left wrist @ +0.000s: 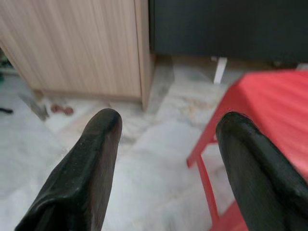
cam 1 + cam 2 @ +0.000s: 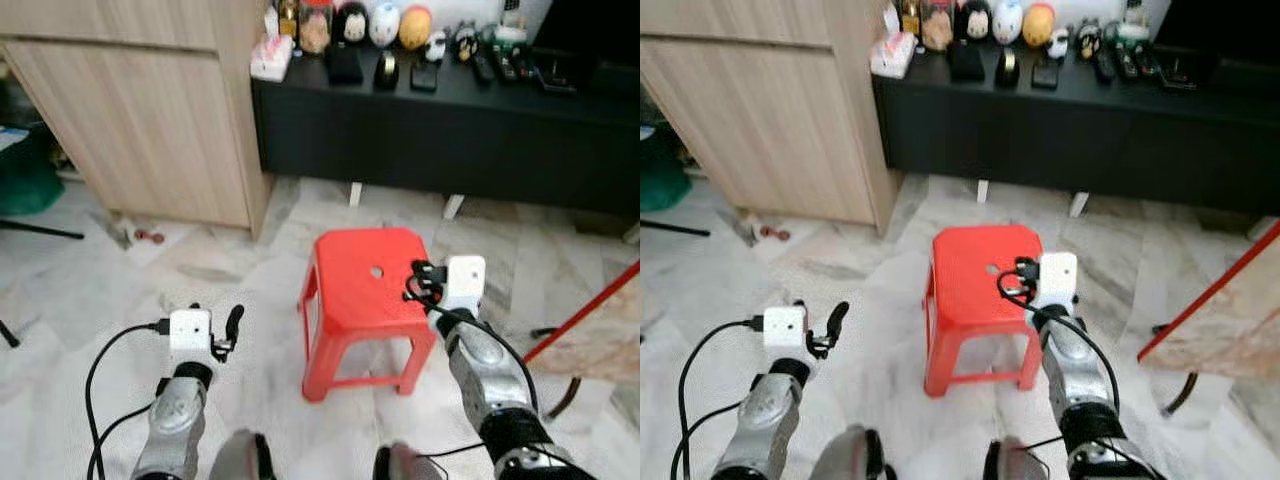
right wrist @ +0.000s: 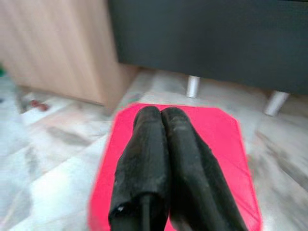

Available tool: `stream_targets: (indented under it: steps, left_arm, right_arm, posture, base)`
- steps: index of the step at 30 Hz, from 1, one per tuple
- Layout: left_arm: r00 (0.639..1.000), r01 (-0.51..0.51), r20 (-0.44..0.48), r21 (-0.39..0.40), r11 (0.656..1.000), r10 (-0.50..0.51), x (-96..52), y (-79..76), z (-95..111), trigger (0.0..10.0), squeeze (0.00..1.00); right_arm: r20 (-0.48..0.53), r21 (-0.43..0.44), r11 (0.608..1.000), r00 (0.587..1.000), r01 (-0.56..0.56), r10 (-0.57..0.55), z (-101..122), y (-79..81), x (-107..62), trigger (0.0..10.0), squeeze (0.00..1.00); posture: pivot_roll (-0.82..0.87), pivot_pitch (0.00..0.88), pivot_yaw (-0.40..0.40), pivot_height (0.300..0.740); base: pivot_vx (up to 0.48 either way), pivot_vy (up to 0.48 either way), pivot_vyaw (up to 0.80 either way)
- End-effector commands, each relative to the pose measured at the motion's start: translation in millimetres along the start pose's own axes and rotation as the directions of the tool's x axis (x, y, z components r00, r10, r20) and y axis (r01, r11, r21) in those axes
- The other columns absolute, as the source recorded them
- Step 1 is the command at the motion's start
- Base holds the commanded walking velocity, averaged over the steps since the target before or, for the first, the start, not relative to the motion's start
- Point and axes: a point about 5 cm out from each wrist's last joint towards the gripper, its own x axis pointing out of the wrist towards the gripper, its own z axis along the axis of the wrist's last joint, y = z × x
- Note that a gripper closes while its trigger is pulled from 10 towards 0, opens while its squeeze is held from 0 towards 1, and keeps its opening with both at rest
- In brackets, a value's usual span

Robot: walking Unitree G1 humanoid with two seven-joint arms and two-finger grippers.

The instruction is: Hang keys on a hook

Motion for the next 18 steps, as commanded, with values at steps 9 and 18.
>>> stream_targets:
  steps: [9,18]
  left_arm:
    - [0.992,0.121,0.043,0.023,0.992,-0.122,6.4,-2.2,24,10.0,0.00]
    - [0.917,0.397,-0.007,0.100,0.912,-0.399,5.6,-13.0,42,10.0,0.00]
  right_arm:
    - [-0.091,-0.087,0.974,0.975,-0.211,0.203,7,11.3,-1.7,10.0,0.00]
    - [-0.214,-0.149,0.886,0.889,-0.440,0.406,22,21.3,-7.9,10.0,0.00]
  posture:
    - [0.00,0.104,-0.073,0.740]
    - [0.00,0.087,-0.074,0.740]
  base:
    - [0.000,0.000,0.00]
    - [0.000,0.000,0.00]
